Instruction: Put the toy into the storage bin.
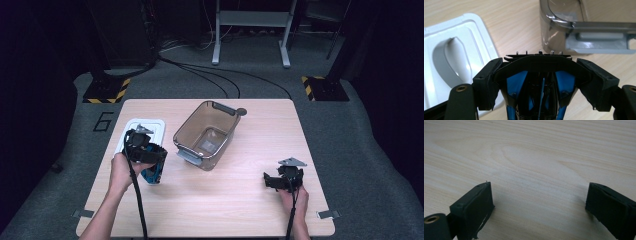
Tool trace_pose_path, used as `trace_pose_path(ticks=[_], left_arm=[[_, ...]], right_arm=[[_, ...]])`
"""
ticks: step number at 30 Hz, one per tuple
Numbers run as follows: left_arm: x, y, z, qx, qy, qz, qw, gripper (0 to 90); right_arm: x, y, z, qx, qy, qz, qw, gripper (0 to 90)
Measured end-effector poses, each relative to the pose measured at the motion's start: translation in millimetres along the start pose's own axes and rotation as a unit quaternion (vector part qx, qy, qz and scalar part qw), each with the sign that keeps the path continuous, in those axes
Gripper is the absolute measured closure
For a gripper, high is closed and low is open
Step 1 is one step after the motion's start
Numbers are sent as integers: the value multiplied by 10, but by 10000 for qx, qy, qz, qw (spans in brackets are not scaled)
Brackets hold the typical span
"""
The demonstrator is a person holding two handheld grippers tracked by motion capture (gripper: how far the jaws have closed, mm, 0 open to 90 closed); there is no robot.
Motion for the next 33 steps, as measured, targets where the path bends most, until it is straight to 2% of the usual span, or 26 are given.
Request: trace_pose_path(ticks=[3, 7, 19, 24, 33], left_arm=[[-78, -11, 20, -16, 85, -100, 9999, 245], [-161, -23, 78, -58, 79, -155, 9998, 245], [-320, -112, 203, -132, 228, -141, 9996, 245], [-429, -116, 231, -231, 220, -263, 9991, 245], [-571, -156, 256, -308, 281, -327, 9986, 245]], right_arm=[[0, 0, 0, -2, -2, 0, 10000, 64], [0, 0, 1, 0, 0, 5, 10000, 62], [0, 0, 1, -1, -1, 3, 10000, 61], [0, 0, 2, -7, 1, 4, 10000, 61], [0, -1, 3, -16, 10, -2, 10000, 61]])
Point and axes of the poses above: each handheld gripper's, and its own axes: y roughly backward along the jaws, x roughly out of its underside, z roughly to its left, the point moved 8 cm from there along -y, roughly forward along the jaws, and after that the axes turned 15 degrees about y, right-handed, at the moved point
